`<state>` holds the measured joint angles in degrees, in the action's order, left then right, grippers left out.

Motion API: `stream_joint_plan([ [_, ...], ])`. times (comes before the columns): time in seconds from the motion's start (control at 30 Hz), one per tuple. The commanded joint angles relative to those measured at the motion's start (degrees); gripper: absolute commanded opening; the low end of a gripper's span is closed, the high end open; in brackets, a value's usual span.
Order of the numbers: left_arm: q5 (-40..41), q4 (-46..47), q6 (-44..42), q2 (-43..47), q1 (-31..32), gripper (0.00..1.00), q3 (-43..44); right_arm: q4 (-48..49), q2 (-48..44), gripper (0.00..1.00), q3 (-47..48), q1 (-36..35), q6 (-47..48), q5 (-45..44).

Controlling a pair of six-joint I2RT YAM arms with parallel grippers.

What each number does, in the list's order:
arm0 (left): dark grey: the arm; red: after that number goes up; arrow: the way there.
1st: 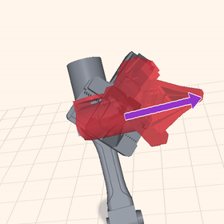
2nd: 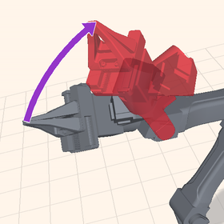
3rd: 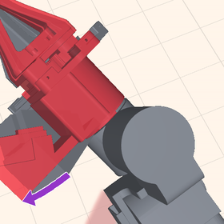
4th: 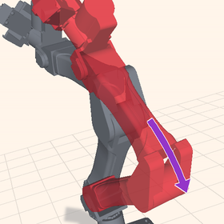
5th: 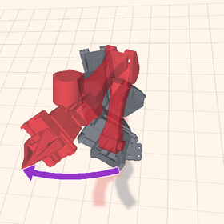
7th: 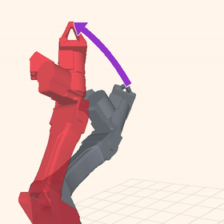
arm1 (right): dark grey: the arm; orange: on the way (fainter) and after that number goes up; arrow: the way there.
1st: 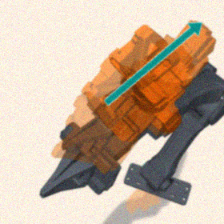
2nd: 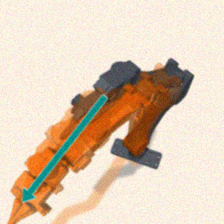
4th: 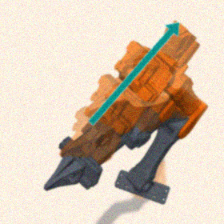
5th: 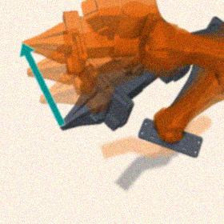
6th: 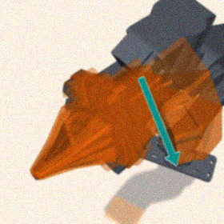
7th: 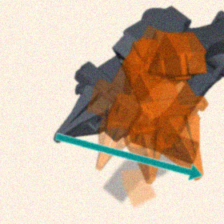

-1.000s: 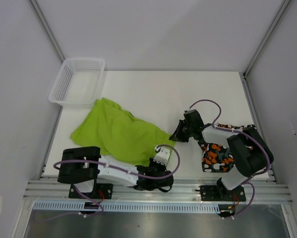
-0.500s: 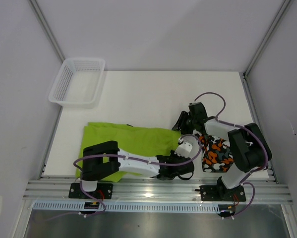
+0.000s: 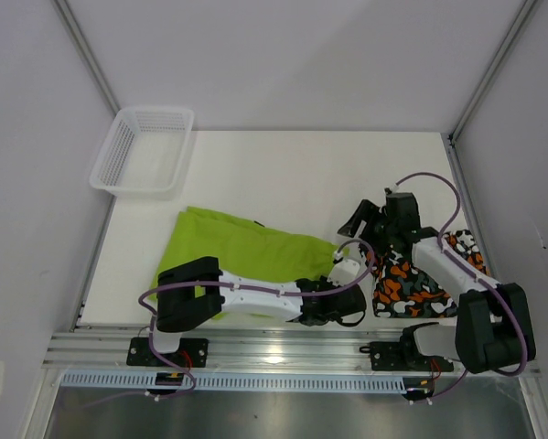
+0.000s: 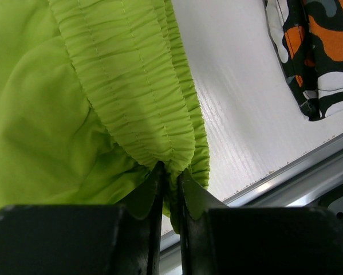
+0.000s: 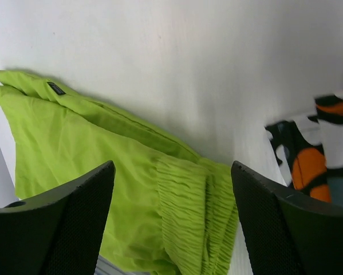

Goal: Fold and stack the shorts
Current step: Fold the shorts

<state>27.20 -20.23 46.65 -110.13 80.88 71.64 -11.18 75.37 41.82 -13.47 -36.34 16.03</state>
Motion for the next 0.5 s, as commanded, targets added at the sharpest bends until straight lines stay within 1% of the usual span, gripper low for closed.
stream_joint_plan([
  [0.0, -2.42, -4.12, 2.13, -1.67, -0.55, 0.14, 0.70, -4.10, -4.96, 0.82, -2.44, 0.99, 1.71, 1.72],
  [0.1, -1.80, -4.82, 2.21, -1.23, -0.64, 0.14, 1.05, -9.01, -9.62, 0.81, -4.37, 1.34, 1.36, 0.76],
  [0.17, -1.45, -5.35, 2.30, -0.88, -0.64, 0.15, 1.40, -9.82, -12.61, 0.85, -5.96, 1.52, 0.66, 2.24],
  [0.23, -1.62, -5.61, 2.13, -0.53, -0.64, 0.21, 2.01, -9.39, -14.81, 0.94, -9.55, 1.52, -0.83, 4.70],
  [0.27, -1.71, -5.87, 2.04, -0.09, -0.64, 0.26, 2.10, -8.86, -16.73, 0.95, -10.79, 1.52, -1.28, 5.58],
  [0.3, -2.06, -5.70, 1.69, 0.17, -0.64, 0.40, 2.19, -8.16, -17.53, 0.95, -12.02, 1.52, -1.63, 6.37],
  [0.33, -2.24, -5.70, 1.69, 0.70, -0.64, 0.49, 2.10, -7.11, -18.32, 0.95, -14.20, 1.52, -2.59, 7.08],
  [0.37, -2.76, -5.26, 1.51, 1.22, -0.64, 0.64, 1.67, -6.32, -19.72, 0.95, -15.44, 1.52, -2.95, 7.69],
  [0.47, -3.73, -4.47, 0.72, 4.21, -0.72, 0.79, 1.14, -2.63, -20.88, 0.95, -19.32, 1.43, -4.53, 10.33],
])
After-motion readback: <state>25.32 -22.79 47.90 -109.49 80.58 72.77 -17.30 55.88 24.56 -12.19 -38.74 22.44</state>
